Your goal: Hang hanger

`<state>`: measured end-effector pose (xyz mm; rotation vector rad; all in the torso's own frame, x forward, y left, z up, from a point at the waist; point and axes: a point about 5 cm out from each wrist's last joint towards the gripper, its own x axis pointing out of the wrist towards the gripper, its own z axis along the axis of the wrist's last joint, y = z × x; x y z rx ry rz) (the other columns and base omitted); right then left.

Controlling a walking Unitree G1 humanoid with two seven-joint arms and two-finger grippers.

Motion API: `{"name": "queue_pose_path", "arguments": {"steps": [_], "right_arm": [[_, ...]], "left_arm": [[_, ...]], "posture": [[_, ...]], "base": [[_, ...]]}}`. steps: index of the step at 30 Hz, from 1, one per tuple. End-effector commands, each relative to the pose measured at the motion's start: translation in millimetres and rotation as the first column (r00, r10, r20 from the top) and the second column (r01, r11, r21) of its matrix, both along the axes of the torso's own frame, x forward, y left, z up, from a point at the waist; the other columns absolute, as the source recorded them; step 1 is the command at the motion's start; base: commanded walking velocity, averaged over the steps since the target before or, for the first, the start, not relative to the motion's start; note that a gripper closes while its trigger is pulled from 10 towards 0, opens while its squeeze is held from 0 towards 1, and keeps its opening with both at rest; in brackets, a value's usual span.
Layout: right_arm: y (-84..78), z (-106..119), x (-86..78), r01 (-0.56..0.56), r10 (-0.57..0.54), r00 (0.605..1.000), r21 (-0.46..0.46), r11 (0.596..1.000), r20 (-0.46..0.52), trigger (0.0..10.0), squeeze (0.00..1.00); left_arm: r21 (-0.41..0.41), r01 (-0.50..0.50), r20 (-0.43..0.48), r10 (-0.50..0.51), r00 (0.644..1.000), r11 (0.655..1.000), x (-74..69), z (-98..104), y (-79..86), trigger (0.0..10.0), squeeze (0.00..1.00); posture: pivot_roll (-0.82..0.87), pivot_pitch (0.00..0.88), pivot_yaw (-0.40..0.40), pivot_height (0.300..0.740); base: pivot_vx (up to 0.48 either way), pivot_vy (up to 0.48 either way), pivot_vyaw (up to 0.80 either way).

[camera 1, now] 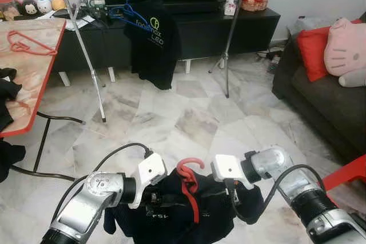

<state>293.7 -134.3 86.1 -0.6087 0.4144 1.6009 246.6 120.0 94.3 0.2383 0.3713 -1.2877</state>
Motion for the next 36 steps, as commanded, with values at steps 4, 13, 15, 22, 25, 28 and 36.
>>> {"name": "queue_pose_path", "arguments": {"steps": [4, 13, 15, 22, 25, 28, 36], "right_arm": [[1.6, 15.3, 6.2, 0.001, -0.003, 0.999, 0.049, 0.999, 0.049, 0.0, 0.00], [1.6, 16.1, 7.0, 0.005, -0.007, 0.999, 0.051, 0.999, 0.050, 0.0, 0.00], [1.6, 16.3, 7.1, 0.005, -0.008, 0.999, 0.052, 0.999, 0.050, 0.0, 0.00], [1.9, 16.0, 7.4, 0.009, -0.012, 0.999, 0.053, 0.999, 0.047, 0.0, 0.00], [2.1, 15.2, 7.3, 0.010, -0.012, 0.999, 0.050, 0.999, 0.044, 0.0, 0.00], [3.7, 13.9, 7.3, 0.012, -0.014, 0.999, 0.049, 0.999, 0.047, 3.4, 0.00], [7.2, 10.9, 7.2, 0.017, -0.019, 0.999, 0.048, 0.999, 0.044, 10.0, 0.36]], "left_arm": [[0.012, 0.034, -0.028, -0.034, 0.999, 0.999, -4.2, -6.1, -4.1, 0.0, 0.00], [0.001, 0.034, -0.032, -0.034, 0.999, 0.999, -4.8, -6.1, -5.2, 0.0, 0.00], [-0.002, 0.036, -0.035, -0.036, 0.999, 0.999, -5.4, -6.0, -5.6, 0.0, 0.00], [-0.010, 0.044, -0.041, -0.045, 0.998, 0.999, -7.4, -4.9, -5.7, 0.0, 0.00], [-0.011, 0.043, -0.043, -0.044, 0.998, 0.999, -7.5, -4.9, -5.6, 0.0, 0.00], [-0.011, 0.042, -0.044, -0.043, 0.998, 0.999, -7.5, -5.0, -5.8, 0.0, 0.00], [-0.007, 0.031, -0.042, -0.032, 0.999, 0.999, -7.4, -5.8, -5.5, 0.0, 0.00]], "posture": [[-0.02, 0.000, -0.078, 0.740], [-0.02, 0.000, -0.078, 0.740], [-0.02, 0.000, -0.081, 0.740], [-0.02, 0.000, -0.084, 0.740], [-0.02, 0.000, -0.084, 0.740], [-0.02, 0.000, -0.086, 0.740], [-0.01, 0.000, -0.088, 0.740]], "base": [[0.000, 0.000, 0.00], [0.000, 0.000, 0.00], [0.000, 0.000, 0.00], [0.000, 0.000, 0.00], [0.000, 0.000, 0.00], [0.000, 0.000, 0.00], [0.000, 0.000, 0.00]]}}
